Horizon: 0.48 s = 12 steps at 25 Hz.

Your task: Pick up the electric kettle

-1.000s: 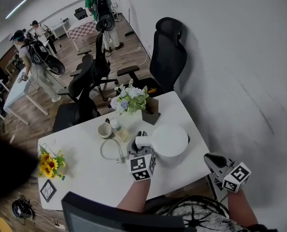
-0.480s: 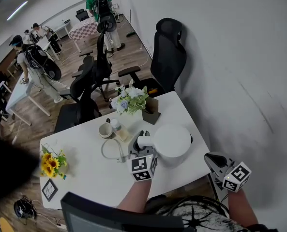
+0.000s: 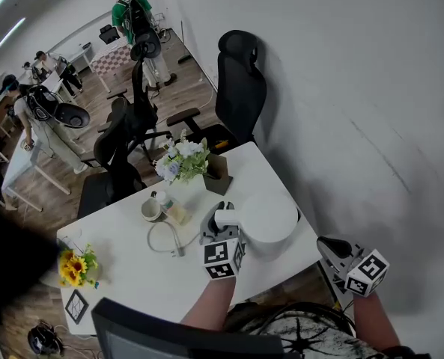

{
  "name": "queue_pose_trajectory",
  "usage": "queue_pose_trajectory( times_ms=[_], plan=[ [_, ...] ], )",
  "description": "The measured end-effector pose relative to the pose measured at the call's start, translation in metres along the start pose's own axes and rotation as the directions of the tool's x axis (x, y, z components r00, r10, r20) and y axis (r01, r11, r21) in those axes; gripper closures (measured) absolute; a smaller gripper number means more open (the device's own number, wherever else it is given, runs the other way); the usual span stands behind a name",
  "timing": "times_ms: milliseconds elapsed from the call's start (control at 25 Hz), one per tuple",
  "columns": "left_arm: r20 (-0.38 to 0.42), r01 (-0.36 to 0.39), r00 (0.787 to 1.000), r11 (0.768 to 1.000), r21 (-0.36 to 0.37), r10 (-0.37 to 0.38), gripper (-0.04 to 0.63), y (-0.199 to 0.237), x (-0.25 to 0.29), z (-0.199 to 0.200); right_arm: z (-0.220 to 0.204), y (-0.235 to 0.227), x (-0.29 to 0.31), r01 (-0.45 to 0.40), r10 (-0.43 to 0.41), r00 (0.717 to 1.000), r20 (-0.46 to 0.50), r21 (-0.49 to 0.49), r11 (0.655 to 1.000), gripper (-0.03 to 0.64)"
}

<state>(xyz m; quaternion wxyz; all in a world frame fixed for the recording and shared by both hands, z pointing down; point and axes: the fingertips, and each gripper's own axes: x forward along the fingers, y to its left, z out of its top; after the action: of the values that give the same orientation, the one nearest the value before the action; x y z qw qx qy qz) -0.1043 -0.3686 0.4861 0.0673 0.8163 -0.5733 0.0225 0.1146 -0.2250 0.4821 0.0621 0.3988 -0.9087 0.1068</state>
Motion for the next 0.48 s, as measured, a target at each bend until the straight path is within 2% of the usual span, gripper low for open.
queue_pose_trajectory(
  times_ms=[480],
  plan=[
    [-0.018,0.139,0.990,0.990,-0.018,-0.139,0.528,-0.068,0.020,-0.006,-0.007,-0.013,-0.051,0.107,-0.107,0.994,0.010,0.018,0.994,0.594]
  ],
)
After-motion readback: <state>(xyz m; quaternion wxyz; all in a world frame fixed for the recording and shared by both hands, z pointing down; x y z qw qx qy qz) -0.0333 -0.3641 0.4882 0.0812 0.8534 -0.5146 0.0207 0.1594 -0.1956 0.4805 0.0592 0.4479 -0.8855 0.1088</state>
